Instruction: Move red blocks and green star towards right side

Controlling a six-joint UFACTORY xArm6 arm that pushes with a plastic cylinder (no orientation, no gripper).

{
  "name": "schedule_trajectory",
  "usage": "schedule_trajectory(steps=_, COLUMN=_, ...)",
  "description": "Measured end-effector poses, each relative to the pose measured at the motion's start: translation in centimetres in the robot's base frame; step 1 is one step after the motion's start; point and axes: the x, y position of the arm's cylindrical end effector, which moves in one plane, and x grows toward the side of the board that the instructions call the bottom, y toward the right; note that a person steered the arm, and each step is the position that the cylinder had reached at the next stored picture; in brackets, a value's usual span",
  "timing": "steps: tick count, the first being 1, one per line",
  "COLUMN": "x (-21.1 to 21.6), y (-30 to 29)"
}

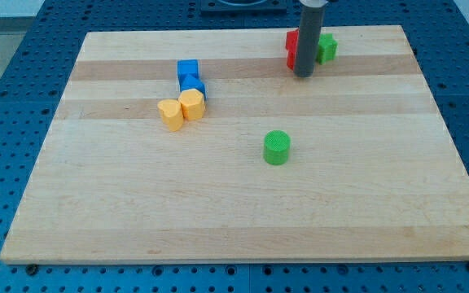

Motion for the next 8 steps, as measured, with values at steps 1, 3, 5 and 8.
schedule_trajectory(steps=1, x=3.9, y=-8.7)
schedule_trajectory(steps=3, x=-1.3, y=0.8)
schedule_trajectory(steps=5, x=-2.9, y=-1.3)
schedule_trajectory(steps=8, x=-11.3, y=-5.0)
